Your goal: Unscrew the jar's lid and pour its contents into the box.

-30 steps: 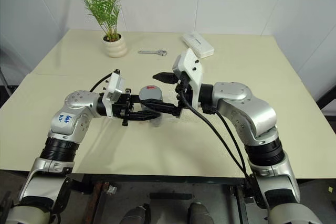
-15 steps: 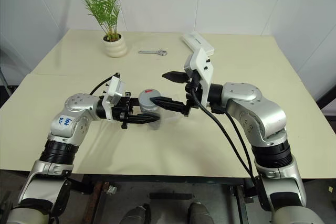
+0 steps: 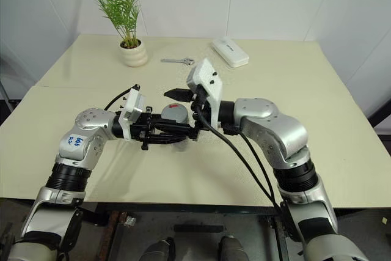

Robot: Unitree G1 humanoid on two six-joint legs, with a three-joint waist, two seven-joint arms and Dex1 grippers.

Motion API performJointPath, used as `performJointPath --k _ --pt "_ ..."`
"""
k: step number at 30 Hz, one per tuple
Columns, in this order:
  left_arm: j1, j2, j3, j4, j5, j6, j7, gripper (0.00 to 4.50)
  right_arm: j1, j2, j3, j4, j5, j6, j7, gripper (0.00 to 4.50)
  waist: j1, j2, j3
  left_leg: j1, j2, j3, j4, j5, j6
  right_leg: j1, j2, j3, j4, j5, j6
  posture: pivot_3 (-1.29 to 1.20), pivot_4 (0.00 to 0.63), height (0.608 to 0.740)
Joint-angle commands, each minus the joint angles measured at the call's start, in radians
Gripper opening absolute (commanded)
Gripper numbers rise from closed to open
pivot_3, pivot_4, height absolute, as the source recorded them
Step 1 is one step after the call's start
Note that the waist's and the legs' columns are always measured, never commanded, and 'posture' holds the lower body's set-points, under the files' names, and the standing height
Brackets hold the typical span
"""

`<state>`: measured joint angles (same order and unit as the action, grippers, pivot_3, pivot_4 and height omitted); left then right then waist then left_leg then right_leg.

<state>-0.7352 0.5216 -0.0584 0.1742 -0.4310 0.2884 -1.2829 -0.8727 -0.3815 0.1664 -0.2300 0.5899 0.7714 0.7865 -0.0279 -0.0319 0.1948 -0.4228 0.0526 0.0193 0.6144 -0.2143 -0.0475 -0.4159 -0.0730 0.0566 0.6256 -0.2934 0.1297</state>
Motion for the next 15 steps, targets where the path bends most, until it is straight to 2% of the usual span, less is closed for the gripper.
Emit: performJointPath --k 1,8,15 --pt "-0.013 0.002 0.009 -0.023 -0.01 -0.004 -0.004 1.94 -0.021 0.001 -0.017 -0.02 -0.007 -0.03 0.008 4.49 0.0 0.0 0.0 0.0 0.0 0.0 0.0 0.0 0.0 0.0 0.0 0.0 0.0 0.0 0.0 0.0 0.15 0.74" --pt "-0.019 0.001 0.011 -0.016 -0.009 -0.008 -0.003 1.94 -0.02 -0.007 -0.038 -0.008 -0.017 -0.037 0.017 4.49 -0.002 0.0 0.0 0.0 0.0 0.0 0.0 0.0 0.0 0.0 0.0 0.0 0.001 0.0 0.0 0.0 0.15 0.74" --pt "-0.022 0.002 0.011 -0.013 -0.007 -0.01 -0.003 1.94 0.001 -0.077 -0.094 0.007 0.002 -0.041 0.061 4.49 0.0 0.0 0.0 0.0 0.0 0.0 0.0 0.0 0.0 0.0 0.0 0.0 0.0 0.0 0.0 0.0 0.15 0.74"
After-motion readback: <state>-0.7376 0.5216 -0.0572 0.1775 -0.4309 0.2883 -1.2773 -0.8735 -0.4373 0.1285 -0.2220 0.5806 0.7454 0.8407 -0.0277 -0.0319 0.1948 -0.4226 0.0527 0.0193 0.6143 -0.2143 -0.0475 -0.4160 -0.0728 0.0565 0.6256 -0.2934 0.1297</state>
